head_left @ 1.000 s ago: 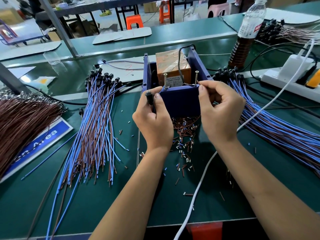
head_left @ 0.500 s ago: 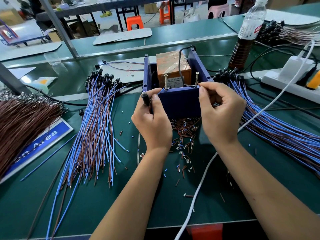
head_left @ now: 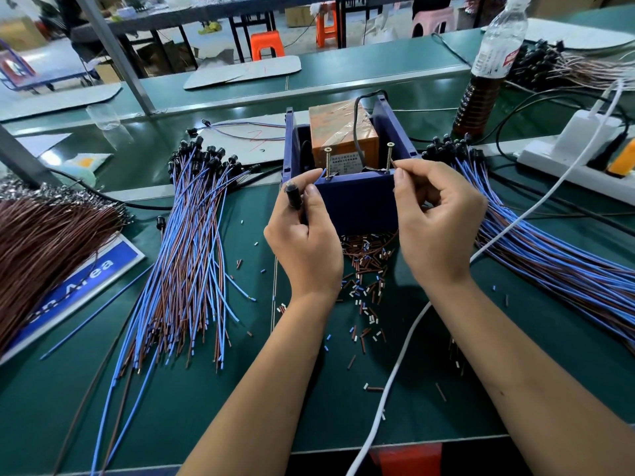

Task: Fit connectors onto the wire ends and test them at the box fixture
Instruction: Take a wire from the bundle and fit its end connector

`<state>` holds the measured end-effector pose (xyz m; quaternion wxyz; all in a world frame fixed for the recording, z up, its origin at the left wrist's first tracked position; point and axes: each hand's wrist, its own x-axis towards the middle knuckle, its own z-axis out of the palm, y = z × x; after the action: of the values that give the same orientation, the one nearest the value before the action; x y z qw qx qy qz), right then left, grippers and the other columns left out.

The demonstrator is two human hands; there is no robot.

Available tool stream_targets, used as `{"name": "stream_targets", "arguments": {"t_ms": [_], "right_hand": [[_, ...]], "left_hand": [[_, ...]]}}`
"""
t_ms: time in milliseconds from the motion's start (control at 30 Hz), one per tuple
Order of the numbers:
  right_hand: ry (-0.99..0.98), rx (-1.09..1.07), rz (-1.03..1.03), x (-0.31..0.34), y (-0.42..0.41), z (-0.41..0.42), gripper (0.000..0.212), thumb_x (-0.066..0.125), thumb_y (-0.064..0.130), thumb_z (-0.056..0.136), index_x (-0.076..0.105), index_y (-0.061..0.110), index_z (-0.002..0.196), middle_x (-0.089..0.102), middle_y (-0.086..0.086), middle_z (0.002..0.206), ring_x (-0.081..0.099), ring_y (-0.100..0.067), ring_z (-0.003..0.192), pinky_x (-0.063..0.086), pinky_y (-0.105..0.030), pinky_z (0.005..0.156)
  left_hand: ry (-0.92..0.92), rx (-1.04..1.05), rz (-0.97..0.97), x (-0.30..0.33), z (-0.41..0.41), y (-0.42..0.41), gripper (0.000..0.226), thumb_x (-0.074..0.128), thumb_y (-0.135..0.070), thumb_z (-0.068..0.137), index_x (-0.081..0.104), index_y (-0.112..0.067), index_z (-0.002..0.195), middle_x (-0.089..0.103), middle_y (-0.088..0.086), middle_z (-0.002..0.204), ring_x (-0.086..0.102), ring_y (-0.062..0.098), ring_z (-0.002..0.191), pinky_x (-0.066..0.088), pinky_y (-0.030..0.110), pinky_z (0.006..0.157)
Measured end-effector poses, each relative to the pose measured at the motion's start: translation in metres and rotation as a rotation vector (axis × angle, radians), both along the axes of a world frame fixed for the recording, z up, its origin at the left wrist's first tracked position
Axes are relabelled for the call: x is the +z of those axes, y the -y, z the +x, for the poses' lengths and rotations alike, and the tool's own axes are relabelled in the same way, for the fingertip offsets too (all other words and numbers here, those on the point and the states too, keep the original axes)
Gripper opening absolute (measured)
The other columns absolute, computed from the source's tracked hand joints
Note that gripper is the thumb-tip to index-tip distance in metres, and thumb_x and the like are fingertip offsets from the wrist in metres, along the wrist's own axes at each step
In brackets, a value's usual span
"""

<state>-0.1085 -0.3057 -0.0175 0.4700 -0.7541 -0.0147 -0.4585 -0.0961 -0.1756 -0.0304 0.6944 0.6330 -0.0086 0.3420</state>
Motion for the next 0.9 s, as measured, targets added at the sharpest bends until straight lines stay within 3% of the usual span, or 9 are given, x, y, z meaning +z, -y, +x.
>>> {"name": "stream_targets", "arguments": {"t_ms": [167,300,433,600,900], "right_hand": [[0.002,0.006,-0.006,0.0009,-0.0004,-0.0007,0.015,0.066,0.013,0.101,0.080,0.007,0.103,0.075,0.001,0.090,0.068,-0.010,0.078,0.053,-0.023,0.069],[0.000,0.015,-0.012,0.0018,-0.0004,-0.0008,0.016,0.065,0.013,0.101,0.079,0.007,0.104,0.076,0.000,0.092,0.070,-0.011,0.084,0.055,-0.026,0.074],[-0.016,0.000,0.035,0.0001,0.0024,0.0000,0.017,0.063,0.015,0.103,0.078,0.007,0.102,0.075,0.000,0.090,0.070,-0.012,0.083,0.057,-0.032,0.075],[0.005,0.026,0.051,-0.0003,0.0033,-0.0007,0.016,0.063,0.017,0.103,0.076,0.008,0.099,0.073,0.001,0.085,0.068,-0.014,0.079,0.056,-0.035,0.072],[-0.010,-0.009,0.027,-0.0005,0.0021,0.0049,0.018,0.067,0.021,0.101,0.077,0.010,0.091,0.072,0.002,0.078,0.066,-0.013,0.069,0.055,-0.038,0.065]], "left_hand": [[-0.014,-0.009,-0.009,-0.0002,0.0005,0.0003,0.023,0.053,-0.012,0.101,0.074,-0.008,0.108,0.048,-0.008,0.067,0.046,0.016,0.063,0.039,0.035,0.066],[-0.013,-0.022,-0.023,0.0010,-0.0006,-0.0003,0.023,0.052,-0.012,0.101,0.074,-0.007,0.108,0.045,0.004,0.065,0.045,0.017,0.064,0.038,0.035,0.067],[-0.007,-0.009,-0.016,0.0001,-0.0010,-0.0001,0.023,0.052,-0.012,0.101,0.074,-0.007,0.108,0.044,-0.002,0.063,0.041,0.016,0.060,0.036,0.032,0.063],[0.043,0.037,-0.024,0.0015,-0.0028,-0.0007,0.022,0.052,-0.015,0.101,0.073,-0.012,0.106,0.047,-0.013,0.065,0.038,0.020,0.058,0.033,0.036,0.057],[0.019,0.022,0.059,0.0011,-0.0028,0.0000,0.021,0.053,-0.010,0.103,0.074,-0.009,0.106,0.052,-0.009,0.066,0.043,0.017,0.058,0.036,0.033,0.058]]}}
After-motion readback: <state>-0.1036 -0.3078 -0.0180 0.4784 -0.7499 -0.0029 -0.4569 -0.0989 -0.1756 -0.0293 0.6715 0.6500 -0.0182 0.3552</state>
